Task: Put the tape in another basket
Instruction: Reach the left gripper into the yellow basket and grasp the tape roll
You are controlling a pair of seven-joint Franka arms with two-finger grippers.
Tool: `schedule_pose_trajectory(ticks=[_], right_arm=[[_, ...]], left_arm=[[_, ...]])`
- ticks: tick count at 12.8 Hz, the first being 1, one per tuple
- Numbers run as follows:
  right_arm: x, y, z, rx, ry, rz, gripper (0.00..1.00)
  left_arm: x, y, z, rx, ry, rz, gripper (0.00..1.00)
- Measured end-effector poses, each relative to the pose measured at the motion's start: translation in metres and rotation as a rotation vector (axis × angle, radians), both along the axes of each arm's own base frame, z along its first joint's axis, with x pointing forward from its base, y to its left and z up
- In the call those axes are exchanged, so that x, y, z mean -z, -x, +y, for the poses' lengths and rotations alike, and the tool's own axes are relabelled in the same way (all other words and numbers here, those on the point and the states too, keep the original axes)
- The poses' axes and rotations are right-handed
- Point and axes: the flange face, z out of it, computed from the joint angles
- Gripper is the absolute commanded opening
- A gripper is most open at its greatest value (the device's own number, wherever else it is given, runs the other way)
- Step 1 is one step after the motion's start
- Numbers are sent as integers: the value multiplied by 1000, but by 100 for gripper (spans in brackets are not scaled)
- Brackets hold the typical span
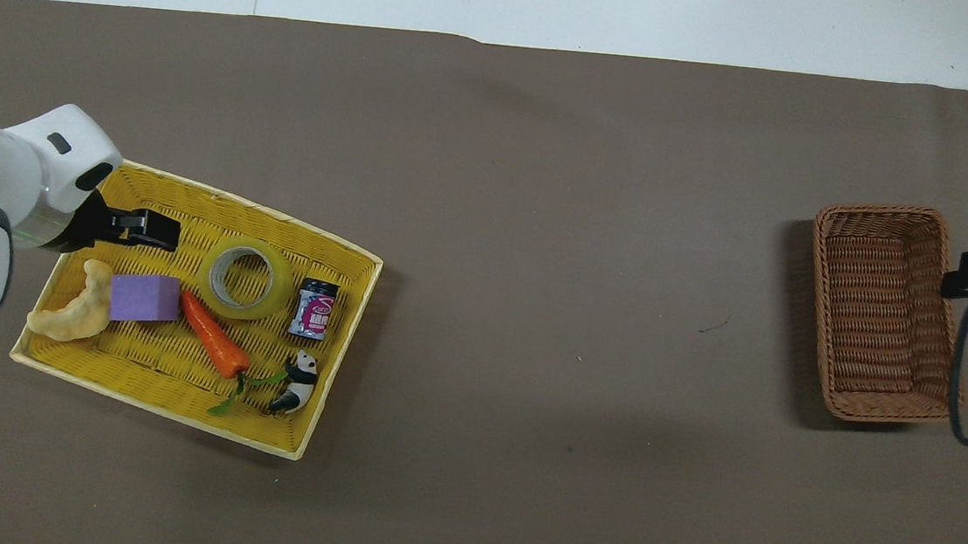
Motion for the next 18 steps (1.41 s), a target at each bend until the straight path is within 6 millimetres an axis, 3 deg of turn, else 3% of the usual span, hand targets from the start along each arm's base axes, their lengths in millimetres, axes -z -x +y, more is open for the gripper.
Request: schedule_pose_trajectory(ticks=[3, 5, 6, 7, 8, 9, 14, 18], right_arm=[[0, 0, 0, -1, 0, 0, 100], [0, 0, 1, -3, 0, 0, 100], [0, 0, 2, -4, 0, 0, 100], [0, 0, 2, -6, 0, 0, 100], [0, 0, 2, -11, 0, 1, 100], [1, 0, 2, -15, 1, 2, 100], [3, 0, 2, -19, 0, 8, 100], [4, 0, 2, -22, 0, 8, 100]], left_arm=[[74, 4, -35, -41, 4, 33, 100], [110, 13, -45, -55, 10, 0, 100], [124, 18, -48, -66, 13, -17, 88], [135, 24, -49, -71, 14, -19, 42], [141, 28, -50, -72, 13, -15, 17], [144, 29, -50, -72, 12, -12, 0], [137, 25, -44, -81, 11, -16, 0], [100, 7, -48, -78, 3, 33, 0]])
